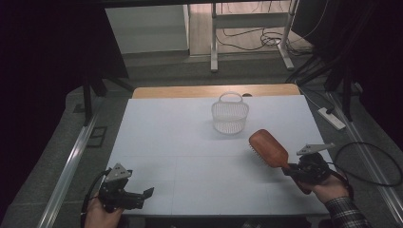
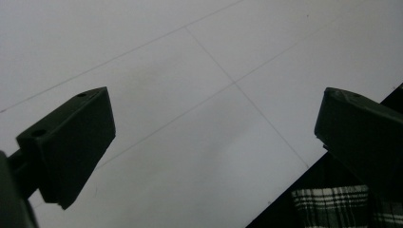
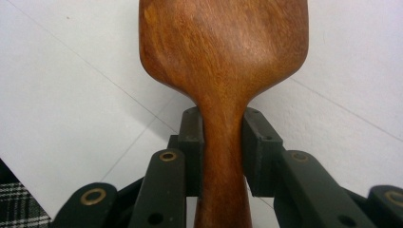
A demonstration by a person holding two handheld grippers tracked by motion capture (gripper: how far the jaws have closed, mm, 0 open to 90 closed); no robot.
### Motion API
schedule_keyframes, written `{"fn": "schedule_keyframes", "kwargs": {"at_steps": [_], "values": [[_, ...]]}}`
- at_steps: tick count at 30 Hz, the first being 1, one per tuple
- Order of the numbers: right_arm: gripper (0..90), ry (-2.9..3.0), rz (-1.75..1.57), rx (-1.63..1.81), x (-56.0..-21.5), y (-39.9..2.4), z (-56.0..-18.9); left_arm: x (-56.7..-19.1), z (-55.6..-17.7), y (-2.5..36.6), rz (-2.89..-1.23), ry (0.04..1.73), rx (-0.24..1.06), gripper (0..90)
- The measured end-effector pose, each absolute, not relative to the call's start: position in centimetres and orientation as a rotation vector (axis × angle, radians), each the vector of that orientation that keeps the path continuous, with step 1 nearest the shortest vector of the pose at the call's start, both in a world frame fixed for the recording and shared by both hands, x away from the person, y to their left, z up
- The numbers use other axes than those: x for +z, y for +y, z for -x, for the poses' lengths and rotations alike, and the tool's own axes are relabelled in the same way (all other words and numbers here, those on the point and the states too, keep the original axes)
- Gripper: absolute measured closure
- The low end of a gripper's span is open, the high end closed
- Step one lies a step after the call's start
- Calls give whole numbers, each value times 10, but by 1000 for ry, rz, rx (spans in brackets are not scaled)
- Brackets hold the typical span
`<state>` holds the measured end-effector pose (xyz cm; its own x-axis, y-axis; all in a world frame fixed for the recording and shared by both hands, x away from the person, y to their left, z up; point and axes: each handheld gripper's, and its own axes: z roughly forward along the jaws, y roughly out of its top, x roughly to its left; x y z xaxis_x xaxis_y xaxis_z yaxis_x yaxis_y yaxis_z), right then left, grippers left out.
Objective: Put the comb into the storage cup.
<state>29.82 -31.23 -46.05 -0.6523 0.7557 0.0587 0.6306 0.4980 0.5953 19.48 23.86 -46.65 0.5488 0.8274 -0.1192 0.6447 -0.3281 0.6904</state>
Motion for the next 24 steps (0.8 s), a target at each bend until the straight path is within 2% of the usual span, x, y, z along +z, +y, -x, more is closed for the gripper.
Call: {"fn": "schedule_keyframes", "kwargs": {"at_steps": [6, 24], "values": [[718, 2518, -1174, 906, -457, -311, -296, -465, -199, 236, -2104, 1139, 376, 4], [718, 2488, -1129, 974, -449, -303, -291, -458, -219, 220, -2028, 1077, 289, 0]]}}
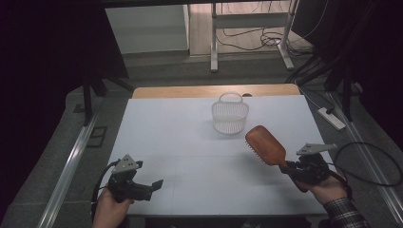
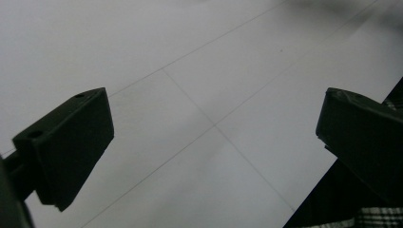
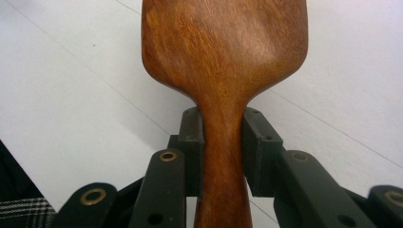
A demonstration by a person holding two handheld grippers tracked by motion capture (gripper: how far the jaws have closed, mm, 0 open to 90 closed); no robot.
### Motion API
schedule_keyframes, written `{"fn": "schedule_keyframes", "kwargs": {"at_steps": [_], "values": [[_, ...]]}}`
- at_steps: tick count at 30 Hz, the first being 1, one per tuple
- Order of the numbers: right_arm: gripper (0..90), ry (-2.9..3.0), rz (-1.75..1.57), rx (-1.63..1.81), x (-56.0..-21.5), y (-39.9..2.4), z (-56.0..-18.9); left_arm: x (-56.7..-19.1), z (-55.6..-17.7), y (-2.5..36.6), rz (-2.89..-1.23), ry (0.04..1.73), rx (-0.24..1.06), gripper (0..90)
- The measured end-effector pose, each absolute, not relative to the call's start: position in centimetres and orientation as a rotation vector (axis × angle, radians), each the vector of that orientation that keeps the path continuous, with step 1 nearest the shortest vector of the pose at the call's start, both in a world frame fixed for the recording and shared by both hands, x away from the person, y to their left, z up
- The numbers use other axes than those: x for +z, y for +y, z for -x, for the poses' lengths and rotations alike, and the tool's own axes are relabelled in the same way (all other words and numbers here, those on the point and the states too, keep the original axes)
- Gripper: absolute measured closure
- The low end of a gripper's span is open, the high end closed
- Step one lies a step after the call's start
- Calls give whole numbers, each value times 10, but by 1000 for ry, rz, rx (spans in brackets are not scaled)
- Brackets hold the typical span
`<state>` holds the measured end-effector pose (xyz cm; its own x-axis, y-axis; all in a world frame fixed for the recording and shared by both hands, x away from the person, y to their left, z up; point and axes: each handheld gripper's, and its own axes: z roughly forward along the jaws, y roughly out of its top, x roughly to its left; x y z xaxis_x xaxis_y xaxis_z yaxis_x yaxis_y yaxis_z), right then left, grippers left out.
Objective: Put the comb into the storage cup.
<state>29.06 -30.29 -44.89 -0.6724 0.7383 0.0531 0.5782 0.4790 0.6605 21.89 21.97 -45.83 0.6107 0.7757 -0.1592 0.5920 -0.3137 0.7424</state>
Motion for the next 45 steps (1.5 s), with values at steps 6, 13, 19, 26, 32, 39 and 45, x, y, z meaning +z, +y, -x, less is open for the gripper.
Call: {"fn": "schedule_keyframes", "kwargs": {"at_steps": [6, 13, 19, 26, 32, 39, 45], "values": [[718, 2481, -1115, 1012, -446, -298, -289, -454, -228, 211, -2022, 1061, 257, 0], [718, 2488, -1082, 1047, -444, -292, -287, -451, -239, 200, -2038, 1047, 245, 0], [718, 2478, -1071, 1077, -441, -287, -287, -448, -247, 192, -2033, 1032, 226, 0], [718, 2472, -1053, 1106, -439, -279, -286, -444, -260, 178, -2000, 1008, 167, 0], [718, 2475, -1043, 1124, -439, -273, -287, -441, -269, 166, -1990, 988, 134, 0], [718, 2472, -1027, 1147, -438, -266, -288, -438, -280, 153, -1975, 961, 95, 0], [718, 2476, -1011, 1155, -438, -260, -288, -436, -286, 144, -1978, 945, 81, 0]]}}
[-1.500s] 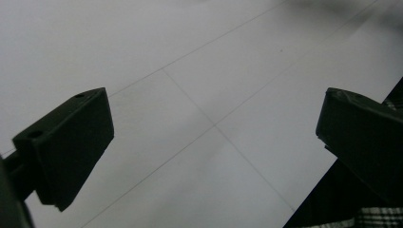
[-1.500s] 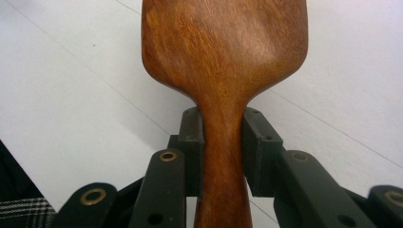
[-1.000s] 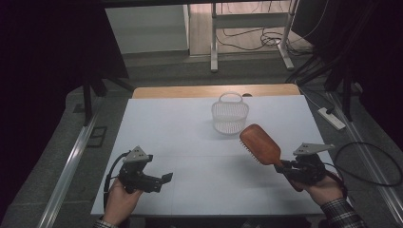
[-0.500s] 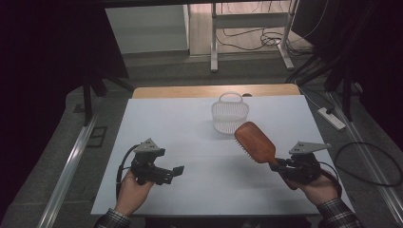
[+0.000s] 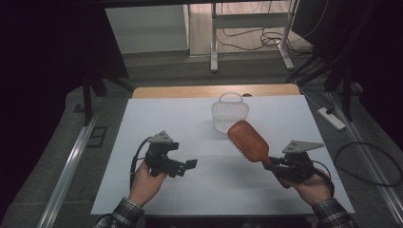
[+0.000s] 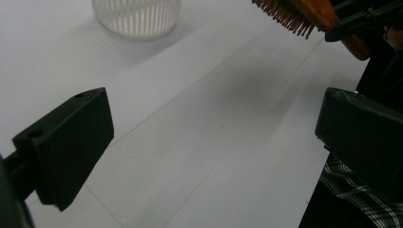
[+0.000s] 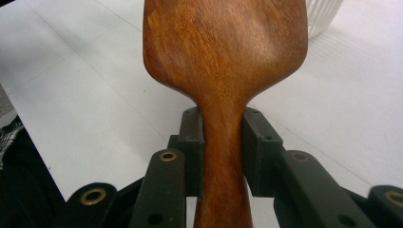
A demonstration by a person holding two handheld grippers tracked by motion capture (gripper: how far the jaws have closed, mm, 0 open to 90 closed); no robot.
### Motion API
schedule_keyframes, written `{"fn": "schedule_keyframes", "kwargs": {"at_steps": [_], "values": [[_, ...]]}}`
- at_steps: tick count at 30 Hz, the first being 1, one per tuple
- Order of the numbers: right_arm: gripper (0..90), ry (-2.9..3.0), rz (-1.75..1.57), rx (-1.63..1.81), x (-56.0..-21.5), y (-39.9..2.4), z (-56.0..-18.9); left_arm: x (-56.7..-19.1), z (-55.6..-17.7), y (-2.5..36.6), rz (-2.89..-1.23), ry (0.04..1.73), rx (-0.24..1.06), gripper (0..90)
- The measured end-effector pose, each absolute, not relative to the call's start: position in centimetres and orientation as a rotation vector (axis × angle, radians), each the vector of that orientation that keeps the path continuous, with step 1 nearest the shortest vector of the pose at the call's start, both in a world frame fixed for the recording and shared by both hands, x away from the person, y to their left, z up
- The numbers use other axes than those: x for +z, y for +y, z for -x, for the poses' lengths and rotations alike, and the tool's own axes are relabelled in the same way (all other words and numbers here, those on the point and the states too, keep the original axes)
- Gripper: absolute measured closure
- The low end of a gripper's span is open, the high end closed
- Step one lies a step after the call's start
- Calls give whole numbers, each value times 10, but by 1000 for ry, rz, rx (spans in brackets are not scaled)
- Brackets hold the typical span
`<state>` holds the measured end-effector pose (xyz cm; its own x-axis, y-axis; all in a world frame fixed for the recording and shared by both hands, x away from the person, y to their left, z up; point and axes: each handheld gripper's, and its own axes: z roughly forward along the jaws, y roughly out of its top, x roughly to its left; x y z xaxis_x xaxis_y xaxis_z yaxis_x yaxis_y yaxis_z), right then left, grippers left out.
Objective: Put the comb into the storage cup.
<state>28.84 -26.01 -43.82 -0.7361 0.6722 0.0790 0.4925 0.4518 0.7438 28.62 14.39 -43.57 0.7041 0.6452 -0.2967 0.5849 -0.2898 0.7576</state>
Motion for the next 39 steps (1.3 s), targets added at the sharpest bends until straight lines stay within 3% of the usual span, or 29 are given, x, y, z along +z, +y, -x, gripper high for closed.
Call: {"fn": "schedule_keyframes", "kwargs": {"at_steps": [39], "values": [[718, 2420, -922, 1238, -436, -229, -284, -427, -322, 98, -1896, 867, -78, 0]]}}
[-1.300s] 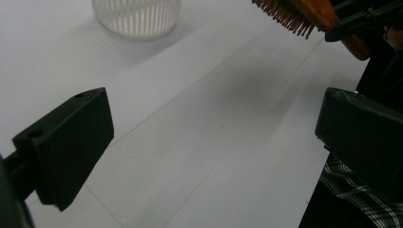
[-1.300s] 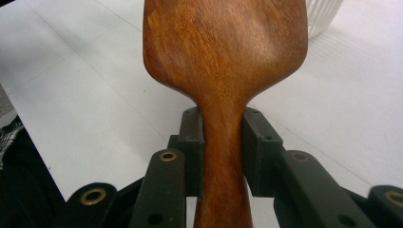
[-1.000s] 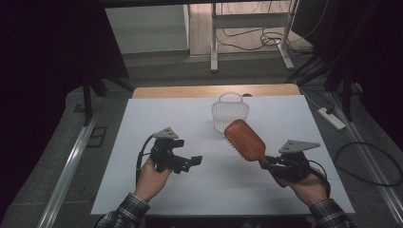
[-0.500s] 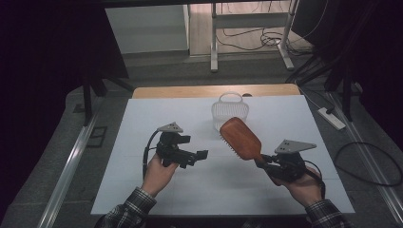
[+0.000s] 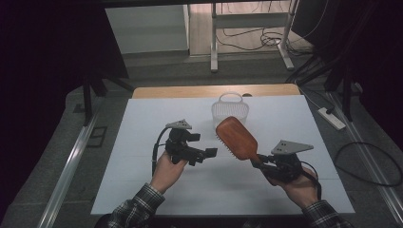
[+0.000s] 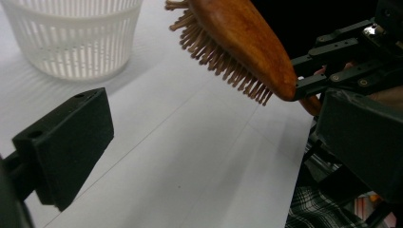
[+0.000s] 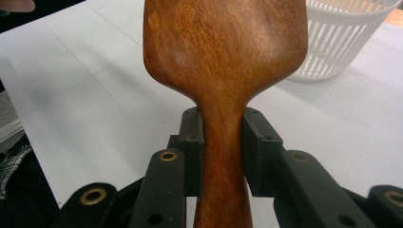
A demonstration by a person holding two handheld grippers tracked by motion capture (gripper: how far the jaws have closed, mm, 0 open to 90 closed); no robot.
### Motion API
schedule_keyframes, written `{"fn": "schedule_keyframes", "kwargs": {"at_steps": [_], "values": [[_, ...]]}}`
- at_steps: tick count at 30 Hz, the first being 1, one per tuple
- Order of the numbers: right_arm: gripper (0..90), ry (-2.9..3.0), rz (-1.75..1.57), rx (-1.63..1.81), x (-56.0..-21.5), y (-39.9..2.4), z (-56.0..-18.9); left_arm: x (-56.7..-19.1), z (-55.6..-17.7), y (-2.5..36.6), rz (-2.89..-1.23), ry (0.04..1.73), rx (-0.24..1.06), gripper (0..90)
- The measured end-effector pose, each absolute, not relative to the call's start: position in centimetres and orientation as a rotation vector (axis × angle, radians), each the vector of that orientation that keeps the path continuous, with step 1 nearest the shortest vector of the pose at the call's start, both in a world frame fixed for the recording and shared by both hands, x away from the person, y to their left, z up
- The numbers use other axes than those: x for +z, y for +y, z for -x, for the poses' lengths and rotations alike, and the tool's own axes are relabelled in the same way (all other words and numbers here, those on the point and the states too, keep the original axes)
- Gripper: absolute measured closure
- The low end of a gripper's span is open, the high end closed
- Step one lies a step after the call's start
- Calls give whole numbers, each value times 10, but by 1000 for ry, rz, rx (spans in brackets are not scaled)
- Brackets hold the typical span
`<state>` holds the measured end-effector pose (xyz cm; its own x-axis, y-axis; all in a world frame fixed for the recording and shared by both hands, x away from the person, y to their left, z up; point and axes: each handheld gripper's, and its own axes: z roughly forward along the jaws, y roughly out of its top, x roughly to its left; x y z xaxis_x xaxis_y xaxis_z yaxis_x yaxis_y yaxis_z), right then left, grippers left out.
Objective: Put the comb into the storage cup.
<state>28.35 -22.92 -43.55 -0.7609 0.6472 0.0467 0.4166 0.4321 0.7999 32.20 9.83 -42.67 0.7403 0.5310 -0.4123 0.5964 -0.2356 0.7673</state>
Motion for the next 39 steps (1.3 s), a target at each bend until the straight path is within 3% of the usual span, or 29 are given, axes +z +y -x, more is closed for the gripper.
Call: {"fn": "schedule_keyframes", "kwargs": {"at_steps": [39], "values": [[718, 2445, -812, 1319, -437, -196, -271, -434, -344, 71, -1842, 909, -311, 1]]}}
